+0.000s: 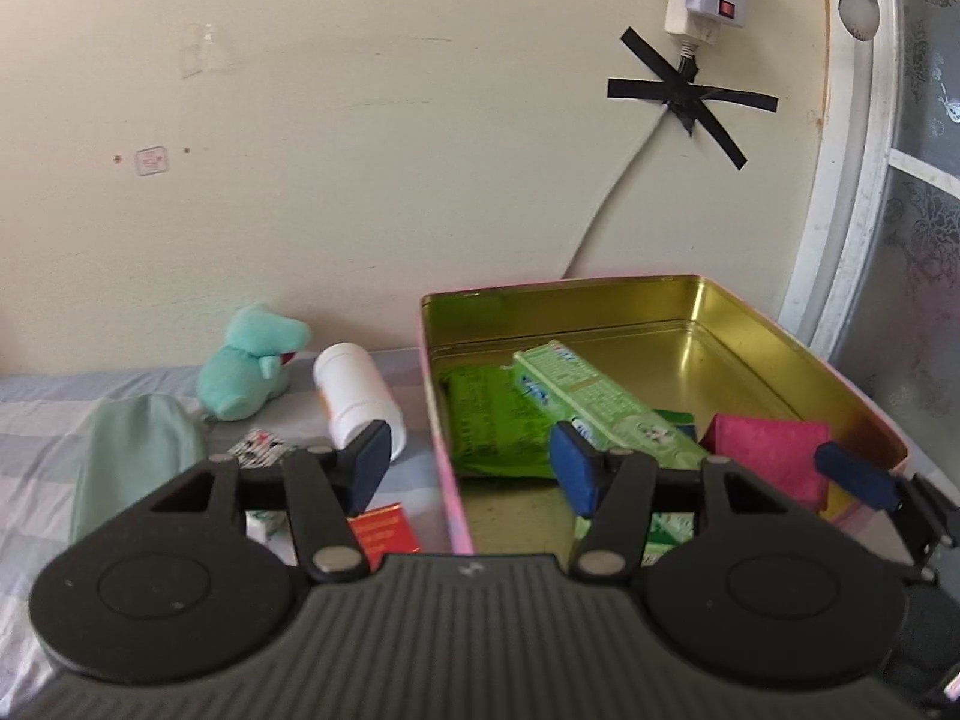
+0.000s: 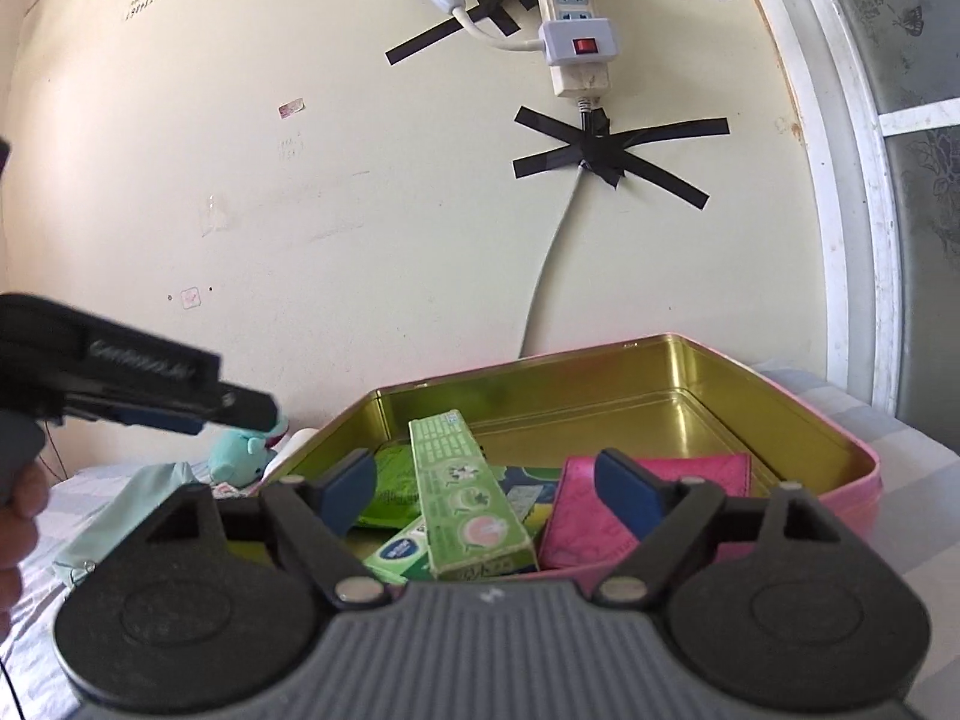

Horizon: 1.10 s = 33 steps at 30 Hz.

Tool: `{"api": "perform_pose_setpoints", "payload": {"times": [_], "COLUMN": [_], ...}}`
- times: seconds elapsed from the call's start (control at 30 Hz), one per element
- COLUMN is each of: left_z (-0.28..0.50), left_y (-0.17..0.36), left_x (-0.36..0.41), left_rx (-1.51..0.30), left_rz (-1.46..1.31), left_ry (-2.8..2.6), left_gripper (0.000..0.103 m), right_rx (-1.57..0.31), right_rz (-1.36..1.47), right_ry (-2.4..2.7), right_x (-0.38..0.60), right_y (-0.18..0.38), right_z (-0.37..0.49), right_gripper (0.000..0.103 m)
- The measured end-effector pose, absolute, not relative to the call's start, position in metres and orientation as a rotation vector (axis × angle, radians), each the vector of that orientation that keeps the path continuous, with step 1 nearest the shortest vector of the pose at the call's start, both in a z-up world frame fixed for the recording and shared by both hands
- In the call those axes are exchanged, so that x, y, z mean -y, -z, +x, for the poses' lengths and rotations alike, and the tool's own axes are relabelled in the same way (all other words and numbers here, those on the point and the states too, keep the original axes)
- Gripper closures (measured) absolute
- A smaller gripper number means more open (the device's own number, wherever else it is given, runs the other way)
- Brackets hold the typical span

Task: Organize objects
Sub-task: 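Lower the toothpaste box into the tin and open the left gripper, then withdraw the left gripper from the tin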

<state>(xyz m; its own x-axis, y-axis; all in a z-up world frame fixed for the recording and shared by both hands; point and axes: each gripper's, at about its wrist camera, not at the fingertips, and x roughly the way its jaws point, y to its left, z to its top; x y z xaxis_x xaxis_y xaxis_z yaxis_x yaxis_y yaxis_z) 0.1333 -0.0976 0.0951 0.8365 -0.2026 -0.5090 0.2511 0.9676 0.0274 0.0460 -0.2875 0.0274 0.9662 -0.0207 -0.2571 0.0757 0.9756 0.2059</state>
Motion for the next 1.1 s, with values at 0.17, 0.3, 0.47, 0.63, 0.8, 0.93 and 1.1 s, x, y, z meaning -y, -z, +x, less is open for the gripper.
{"api": "perform_pose_setpoints", "payload": {"times": [0.17, 0.3, 0.47, 0.63, 0.8, 0.93, 1.1], "left_z": [0.110, 0.100, 0.092, 0.087, 0.083, 0.082, 0.082], "left_y": [-0.085, -0.075, -0.060, -0.047, -0.035, -0.028, -0.018], "left_x": [0.072, 0.052, 0.027, 0.003, -0.015, -0.026, -0.039], "left_rx": [-0.537, -0.555, -0.577, -0.601, -0.613, -0.609, -0.603], "left_rz": [0.112, 0.100, 0.088, 0.069, 0.065, 0.076, 0.083], "left_ry": [0.192, 0.162, 0.113, 0.070, 0.027, -0.008, -0.040], "left_gripper": [0.042, 0.041, 0.040, 0.039, 0.037, 0.034, 0.034], "right_rx": [-0.263, -0.237, -0.233, -0.244, -0.300, -0.311, -0.311], "right_rz": [0.266, 0.254, 0.259, 0.251, 0.217, 0.147, 0.058], "right_ry": [0.068, 0.084, 0.054, 0.012, -0.055, -0.081, -0.128], "right_x": [0.284, 0.273, 0.254, 0.226, 0.196, 0.174, 0.154], "right_y": [-0.029, -0.031, -0.032, -0.028, -0.018, -0.013, -0.011], "right_z": [0.034, 0.016, -0.002, -0.012, -0.009, -0.008, -0.009], "right_gripper": [0.014, 0.013, 0.012, 0.005, 0.001, 0.001, 0.000]}}
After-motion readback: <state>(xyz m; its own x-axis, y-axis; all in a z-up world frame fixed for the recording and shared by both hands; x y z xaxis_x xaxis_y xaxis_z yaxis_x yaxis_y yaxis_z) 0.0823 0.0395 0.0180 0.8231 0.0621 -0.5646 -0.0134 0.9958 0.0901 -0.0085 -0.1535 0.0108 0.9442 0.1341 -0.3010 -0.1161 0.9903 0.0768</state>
